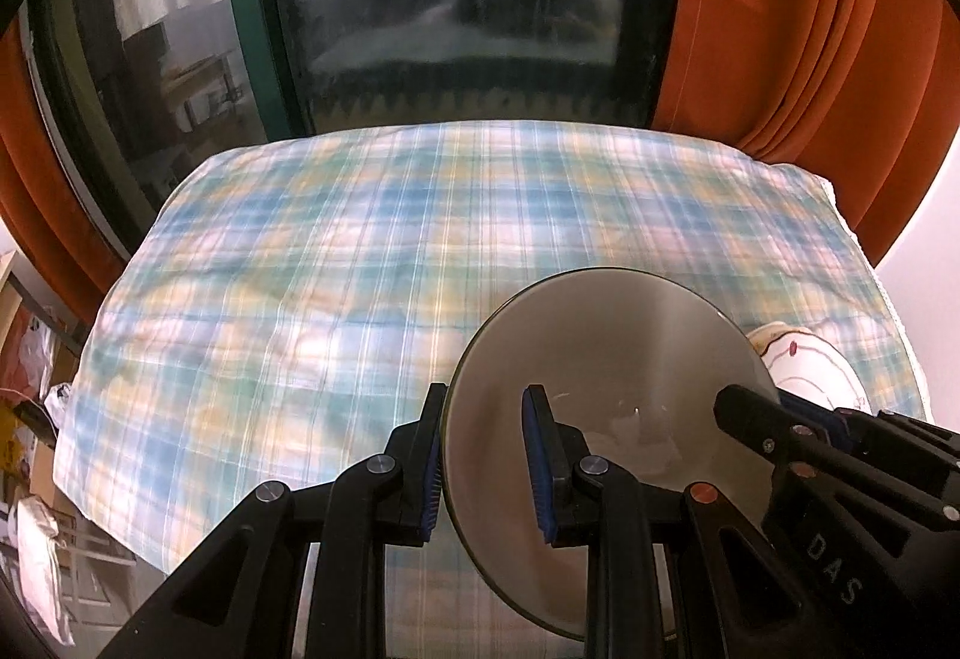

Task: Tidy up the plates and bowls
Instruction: 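Lift and carry the third glass plate toward the glass stack, then lower the glass plate onto the glass stack and open both tools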

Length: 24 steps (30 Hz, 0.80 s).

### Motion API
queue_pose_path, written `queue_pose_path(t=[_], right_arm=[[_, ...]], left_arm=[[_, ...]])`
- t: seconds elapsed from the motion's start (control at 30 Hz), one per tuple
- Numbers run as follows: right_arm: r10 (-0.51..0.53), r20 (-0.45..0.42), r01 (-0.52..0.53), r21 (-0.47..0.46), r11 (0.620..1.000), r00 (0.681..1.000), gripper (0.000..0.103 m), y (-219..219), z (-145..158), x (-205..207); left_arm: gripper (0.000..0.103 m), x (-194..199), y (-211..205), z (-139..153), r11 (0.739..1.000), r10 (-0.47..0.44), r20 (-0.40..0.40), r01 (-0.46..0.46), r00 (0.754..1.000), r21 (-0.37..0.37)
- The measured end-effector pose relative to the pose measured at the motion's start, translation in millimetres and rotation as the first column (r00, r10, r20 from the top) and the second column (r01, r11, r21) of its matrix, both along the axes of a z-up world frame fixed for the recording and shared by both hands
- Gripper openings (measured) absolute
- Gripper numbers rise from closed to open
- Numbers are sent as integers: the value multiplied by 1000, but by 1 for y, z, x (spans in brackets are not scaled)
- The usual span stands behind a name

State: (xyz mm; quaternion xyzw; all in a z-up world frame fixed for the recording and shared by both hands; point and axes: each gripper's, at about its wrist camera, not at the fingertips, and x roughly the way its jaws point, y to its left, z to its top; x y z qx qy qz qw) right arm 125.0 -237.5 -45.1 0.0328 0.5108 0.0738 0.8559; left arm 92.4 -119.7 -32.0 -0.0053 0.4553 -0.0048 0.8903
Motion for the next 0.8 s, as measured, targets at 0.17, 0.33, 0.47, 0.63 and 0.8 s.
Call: queue_pose_path(t=[0.17,0.33,0.47,0.63,0.8], right_arm=[[11,-20,-11,-5,1000,1000,15,3,-7,-3],[14,-33,-14,-10,1000,999,15,2,-12,-4],[7,-36,-8,-13,1000,999,15,-1,-15,-3],[-11,-51,11,-11,1000,999,15,-8,-21,2],[-15,-64,14,-27,1000,998,15,-8,-26,8]], left_arm=[[22,-3,2,-6,1000,8,-20,-8,1000,0],[22,-5,1,-12,1000,7,-34,-7,999,-4],[22,-2,-3,-16,1000,-4,-45,3,999,-4],[22,2,-10,-23,1000,-23,-66,24,998,19],[22,7,-12,-31,999,-23,-91,25,996,23]])
